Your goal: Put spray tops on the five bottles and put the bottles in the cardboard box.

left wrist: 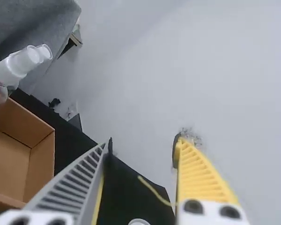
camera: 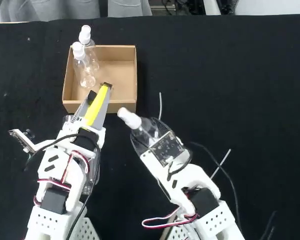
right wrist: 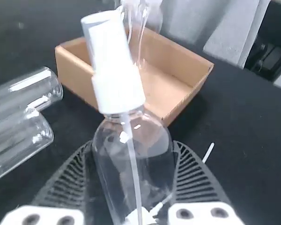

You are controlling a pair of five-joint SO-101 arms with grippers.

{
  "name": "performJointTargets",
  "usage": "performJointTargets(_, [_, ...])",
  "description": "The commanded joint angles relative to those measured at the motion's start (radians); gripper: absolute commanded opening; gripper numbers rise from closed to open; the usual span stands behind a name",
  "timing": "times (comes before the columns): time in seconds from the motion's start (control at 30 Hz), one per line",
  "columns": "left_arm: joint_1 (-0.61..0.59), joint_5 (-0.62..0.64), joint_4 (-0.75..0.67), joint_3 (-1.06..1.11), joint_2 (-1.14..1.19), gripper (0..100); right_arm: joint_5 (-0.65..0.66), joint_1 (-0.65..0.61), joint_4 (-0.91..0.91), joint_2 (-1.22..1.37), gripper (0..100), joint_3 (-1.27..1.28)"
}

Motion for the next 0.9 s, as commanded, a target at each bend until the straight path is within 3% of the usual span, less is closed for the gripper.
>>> performJointTargets(0.0, [-0.012, -0.002, -0.021, -0.033, -0.009, 21, -0.012, 0.008, 0.009, -0.116, 7.0, -0.053])
performJointTargets(0.87, [-0.004, -0.068, -0.021, -0.015, -0.008, 21, -0.060, 0.008, 0.071, -0.131, 7.0, -0.229])
